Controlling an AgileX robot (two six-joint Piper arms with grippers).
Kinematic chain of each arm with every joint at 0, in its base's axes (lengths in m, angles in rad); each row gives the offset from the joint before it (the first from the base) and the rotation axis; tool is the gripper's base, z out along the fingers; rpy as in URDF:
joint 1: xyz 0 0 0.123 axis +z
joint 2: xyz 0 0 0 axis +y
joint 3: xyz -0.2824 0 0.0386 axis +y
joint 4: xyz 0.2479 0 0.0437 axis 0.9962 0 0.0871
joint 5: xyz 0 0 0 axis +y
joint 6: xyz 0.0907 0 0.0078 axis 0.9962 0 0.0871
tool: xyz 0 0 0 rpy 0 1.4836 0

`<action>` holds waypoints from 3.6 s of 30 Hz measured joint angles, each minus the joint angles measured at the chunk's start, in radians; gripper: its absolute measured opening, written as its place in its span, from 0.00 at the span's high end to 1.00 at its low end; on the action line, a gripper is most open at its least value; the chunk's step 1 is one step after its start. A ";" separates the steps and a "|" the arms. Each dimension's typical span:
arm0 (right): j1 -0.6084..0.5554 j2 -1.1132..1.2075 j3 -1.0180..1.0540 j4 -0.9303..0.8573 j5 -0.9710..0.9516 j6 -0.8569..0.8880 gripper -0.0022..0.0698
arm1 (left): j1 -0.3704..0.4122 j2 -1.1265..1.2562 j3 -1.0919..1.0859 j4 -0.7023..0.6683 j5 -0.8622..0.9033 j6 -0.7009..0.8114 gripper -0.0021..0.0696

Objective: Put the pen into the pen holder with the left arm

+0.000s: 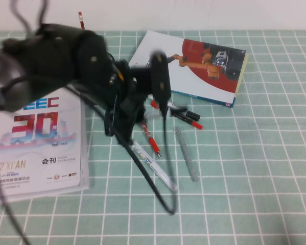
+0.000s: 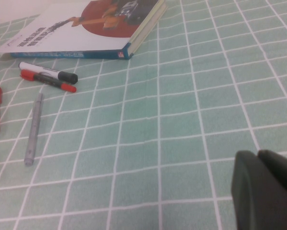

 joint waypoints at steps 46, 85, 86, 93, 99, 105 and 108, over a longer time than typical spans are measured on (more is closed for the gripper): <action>0.000 0.000 0.000 0.000 0.000 0.000 1.00 | 0.213 0.289 0.006 -0.408 -1.258 -0.780 0.82; 0.000 0.000 0.000 0.000 0.000 0.000 1.00 | 0.239 0.360 0.004 -0.406 -1.276 -0.724 0.71; 0.000 0.000 0.000 0.000 0.000 0.000 1.00 | 0.239 0.358 0.004 -0.408 -1.276 -0.724 0.68; 0.000 0.000 0.000 0.000 0.000 0.000 1.00 | 0.239 0.318 0.014 -0.468 -1.272 -0.650 0.62; 0.000 0.000 0.000 0.000 0.000 0.000 1.00 | 0.239 0.234 0.075 -0.512 -1.272 -0.536 0.62; 0.000 0.000 0.000 0.000 0.000 0.000 1.00 | 0.226 0.037 0.188 -0.516 -1.267 -0.507 0.67; 0.000 0.000 0.000 0.000 0.000 0.000 1.00 | 0.224 -0.092 0.267 -0.516 -1.225 -0.503 0.81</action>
